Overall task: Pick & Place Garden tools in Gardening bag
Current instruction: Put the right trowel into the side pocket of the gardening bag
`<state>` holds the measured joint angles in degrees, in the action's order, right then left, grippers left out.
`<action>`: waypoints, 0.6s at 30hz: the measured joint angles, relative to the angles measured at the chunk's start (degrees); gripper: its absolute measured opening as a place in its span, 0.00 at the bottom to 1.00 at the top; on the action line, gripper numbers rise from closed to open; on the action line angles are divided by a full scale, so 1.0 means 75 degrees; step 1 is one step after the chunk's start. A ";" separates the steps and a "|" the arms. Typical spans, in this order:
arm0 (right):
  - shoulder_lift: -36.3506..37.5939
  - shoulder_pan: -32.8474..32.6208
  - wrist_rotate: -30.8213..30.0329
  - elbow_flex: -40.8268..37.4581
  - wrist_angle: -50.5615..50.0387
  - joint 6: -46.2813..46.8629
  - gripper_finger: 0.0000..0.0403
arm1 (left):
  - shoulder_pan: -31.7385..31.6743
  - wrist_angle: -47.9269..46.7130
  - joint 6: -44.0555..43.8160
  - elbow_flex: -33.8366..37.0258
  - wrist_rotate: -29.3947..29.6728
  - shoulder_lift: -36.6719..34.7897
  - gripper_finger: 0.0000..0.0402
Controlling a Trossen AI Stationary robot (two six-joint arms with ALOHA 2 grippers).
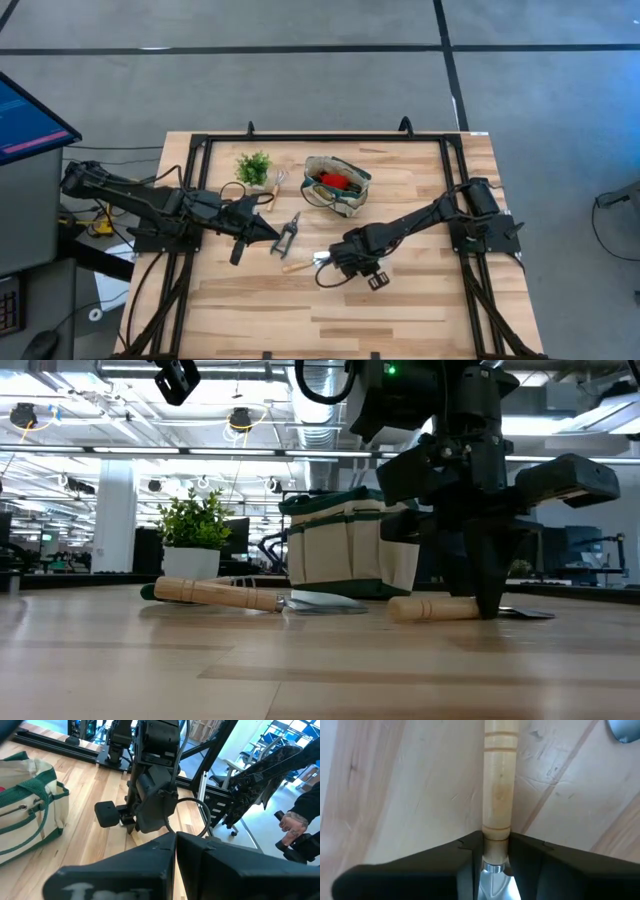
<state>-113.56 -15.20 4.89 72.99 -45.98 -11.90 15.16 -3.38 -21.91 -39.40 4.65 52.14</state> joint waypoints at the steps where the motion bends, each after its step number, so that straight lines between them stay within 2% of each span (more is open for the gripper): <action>1: 0.0000 -0.0001 -0.0005 0.0000 0.0000 0.0019 0.17 | 0.0000 0.0000 -0.0002 0.0000 0.0002 0.0000 0.01; 8: 0.0035 0.0077 -0.0041 0.0025 -0.0082 0.0197 0.16 | -0.0003 0.0000 -0.0001 0.0000 0.0002 -0.0001 0.01; 18: 0.0023 0.0300 -0.0209 0.0784 -0.0978 0.0318 0.16 | 0.0000 0.0003 -0.0188 0.0000 -0.0001 0.0000 0.01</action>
<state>-113.38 -12.95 3.32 78.87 -53.31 -9.51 15.16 -3.36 -23.32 -39.40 4.64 52.14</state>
